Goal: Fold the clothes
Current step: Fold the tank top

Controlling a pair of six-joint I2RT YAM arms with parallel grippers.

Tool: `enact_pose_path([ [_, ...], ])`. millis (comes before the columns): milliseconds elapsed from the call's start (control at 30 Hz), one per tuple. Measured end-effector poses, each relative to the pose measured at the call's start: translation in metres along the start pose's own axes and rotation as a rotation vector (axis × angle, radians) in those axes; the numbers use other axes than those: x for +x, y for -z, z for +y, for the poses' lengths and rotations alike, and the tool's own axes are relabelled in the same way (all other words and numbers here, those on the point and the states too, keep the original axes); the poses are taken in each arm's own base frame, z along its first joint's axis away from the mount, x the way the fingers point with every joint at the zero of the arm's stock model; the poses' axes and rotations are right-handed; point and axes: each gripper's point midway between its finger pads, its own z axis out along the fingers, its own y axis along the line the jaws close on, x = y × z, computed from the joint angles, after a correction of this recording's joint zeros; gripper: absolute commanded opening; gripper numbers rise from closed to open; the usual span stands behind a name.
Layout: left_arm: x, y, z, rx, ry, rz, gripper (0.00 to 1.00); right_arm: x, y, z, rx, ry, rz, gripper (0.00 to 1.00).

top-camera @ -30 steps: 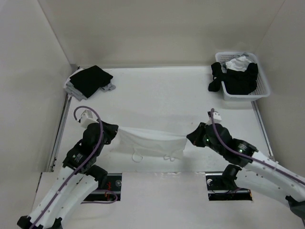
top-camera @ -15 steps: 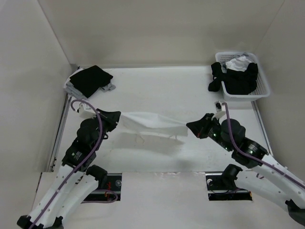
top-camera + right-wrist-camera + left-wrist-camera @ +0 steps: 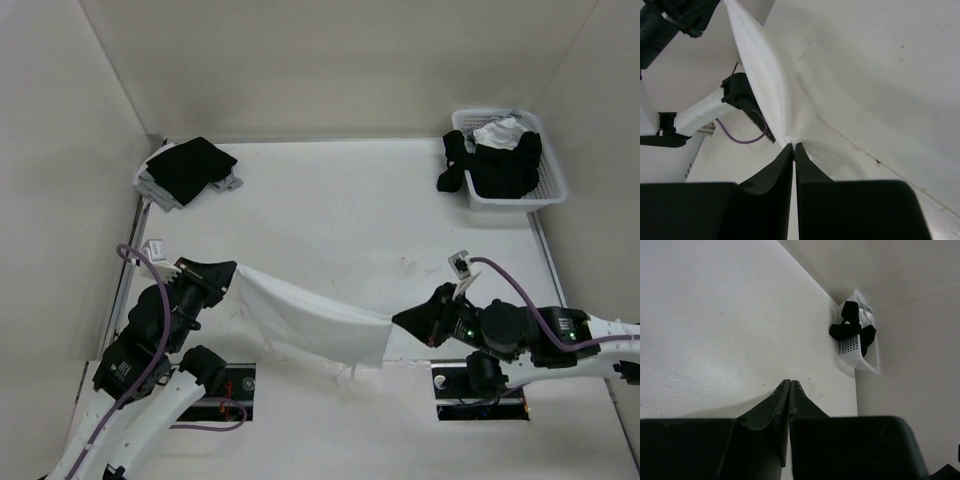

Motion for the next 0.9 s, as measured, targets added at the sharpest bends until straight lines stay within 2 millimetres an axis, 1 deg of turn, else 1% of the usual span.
enact_pose_path([
  [67,0.002,-0.001,0.005,-0.018,0.0,0.007,0.0,-0.001,-0.003,0.0,0.021,0.003,-0.009,0.08],
  [100,0.005,-0.002,0.007,-0.028,-0.002,0.013,0.0,-0.002,-0.007,-0.005,0.051,0.0,-0.02,0.08],
  [133,0.008,-0.005,0.011,-0.043,-0.006,0.019,0.0,-0.006,-0.013,-0.014,0.09,-0.005,-0.039,0.08],
  [200,0.018,-0.017,0.023,-0.091,-0.023,0.039,0.0,-0.016,-0.03,-0.045,0.2,-0.023,-0.094,0.07],
  [233,0.025,-0.026,0.031,-0.124,-0.034,0.053,0.0,-0.02,-0.039,-0.065,0.259,-0.034,-0.119,0.07],
  [300,0.042,-0.048,0.049,-0.201,-0.063,0.092,0.0,-0.021,-0.058,-0.108,0.359,-0.072,-0.127,0.07],
  [400,0.067,-0.088,0.088,-0.34,-0.114,0.144,0.0,-0.018,-0.083,-0.175,0.494,-0.158,-0.091,0.08],
  [433,0.073,-0.099,0.1,-0.38,-0.122,0.155,0.0,-0.016,-0.09,-0.189,0.525,-0.18,-0.07,0.08],
  [467,0.078,-0.112,0.113,-0.422,-0.128,0.167,0.0,-0.013,-0.098,-0.202,0.547,-0.196,-0.043,0.08],
  [533,0.087,-0.137,0.135,-0.488,-0.127,0.185,0.0,-0.01,-0.113,-0.215,0.556,-0.206,-0.003,0.08],
  [600,0.092,-0.158,0.149,-0.514,-0.118,0.189,0.0,-0.011,-0.129,-0.224,0.552,-0.214,0.026,0.08],
  [633,0.093,-0.167,0.154,-0.525,-0.113,0.189,0.0,-0.017,-0.137,-0.231,0.552,-0.222,0.027,0.08],
  [700,0.091,-0.185,0.156,-0.528,-0.104,0.181,0.0,-0.031,-0.153,-0.245,0.556,-0.24,0.014,0.08],
  [733,0.087,-0.196,0.153,-0.518,-0.098,0.17,0.0,-0.04,-0.161,-0.252,0.552,-0.247,0.003,0.08],
  [833,0.071,-0.225,0.135,-0.458,-0.076,0.125,0.0,-0.063,-0.182,-0.267,0.541,-0.26,-0.026,0.08],
  [900,0.056,-0.239,0.123,-0.415,-0.06,0.087,0.0,-0.076,-0.194,-0.275,0.532,-0.265,-0.042,0.08],
])
